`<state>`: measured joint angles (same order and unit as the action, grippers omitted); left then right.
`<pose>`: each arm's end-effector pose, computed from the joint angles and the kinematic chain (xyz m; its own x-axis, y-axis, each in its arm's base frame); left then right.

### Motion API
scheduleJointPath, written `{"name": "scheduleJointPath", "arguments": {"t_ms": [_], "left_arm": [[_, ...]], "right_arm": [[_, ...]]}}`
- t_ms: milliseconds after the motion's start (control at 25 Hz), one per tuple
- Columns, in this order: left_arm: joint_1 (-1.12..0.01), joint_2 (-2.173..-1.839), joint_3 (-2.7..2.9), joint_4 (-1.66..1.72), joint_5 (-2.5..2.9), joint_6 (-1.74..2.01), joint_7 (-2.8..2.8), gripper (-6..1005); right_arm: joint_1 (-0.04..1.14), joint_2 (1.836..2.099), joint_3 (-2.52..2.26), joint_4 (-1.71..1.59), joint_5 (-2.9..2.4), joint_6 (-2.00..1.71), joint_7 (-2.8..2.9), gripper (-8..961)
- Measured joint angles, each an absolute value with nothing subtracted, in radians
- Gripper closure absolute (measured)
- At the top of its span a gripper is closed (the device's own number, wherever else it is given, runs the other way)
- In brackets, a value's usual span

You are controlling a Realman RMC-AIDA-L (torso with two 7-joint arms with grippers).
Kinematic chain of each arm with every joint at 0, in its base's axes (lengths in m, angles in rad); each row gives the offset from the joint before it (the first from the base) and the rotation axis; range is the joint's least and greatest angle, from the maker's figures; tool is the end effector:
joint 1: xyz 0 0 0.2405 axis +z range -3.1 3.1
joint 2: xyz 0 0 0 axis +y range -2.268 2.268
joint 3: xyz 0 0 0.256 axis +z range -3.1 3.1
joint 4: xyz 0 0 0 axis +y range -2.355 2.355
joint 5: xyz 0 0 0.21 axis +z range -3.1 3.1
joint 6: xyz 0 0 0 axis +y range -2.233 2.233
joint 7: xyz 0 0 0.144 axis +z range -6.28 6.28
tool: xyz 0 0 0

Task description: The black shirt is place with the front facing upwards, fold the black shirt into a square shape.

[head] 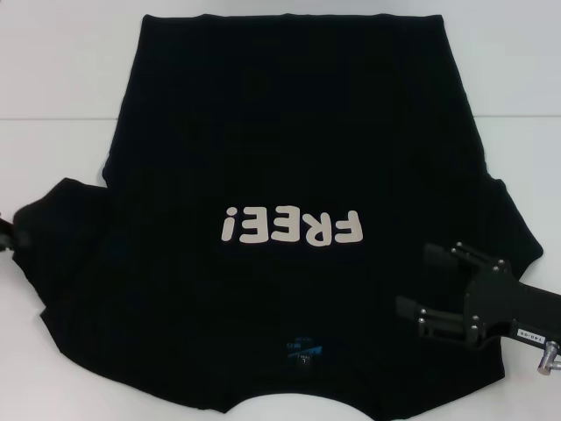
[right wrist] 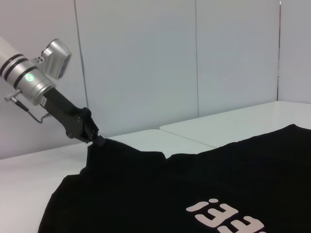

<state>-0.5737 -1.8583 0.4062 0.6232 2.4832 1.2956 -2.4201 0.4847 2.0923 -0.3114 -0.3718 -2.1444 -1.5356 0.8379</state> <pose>-0.3706 0.3588 0.1100 0.0251 0.8331 0.5526 0.9825 0.0815 -0.1675 0.3034 0.2917 -0.0287 0.8027 -0.1457 -0.5784 -0.3963 -0.8550 -0.3347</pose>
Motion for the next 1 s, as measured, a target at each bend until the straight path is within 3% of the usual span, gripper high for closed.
{"name": "scheduleJointPath", "arguments": {"t_ms": [280, 1000], "left_arm": [[-0.588, -1.844, 0.395, 0.639, 2.479, 1.329, -2.431, 998], [-0.652, -1.848, 0.396, 0.666, 2.456, 1.403, -2.454, 997]], "right_arm": [[0.485, 2.092, -0.311, -0.372, -2.144, -1.535, 0.836, 18], [0.486, 2.094, -0.311, -0.365, -2.145, -1.534, 0.835, 19]]}}
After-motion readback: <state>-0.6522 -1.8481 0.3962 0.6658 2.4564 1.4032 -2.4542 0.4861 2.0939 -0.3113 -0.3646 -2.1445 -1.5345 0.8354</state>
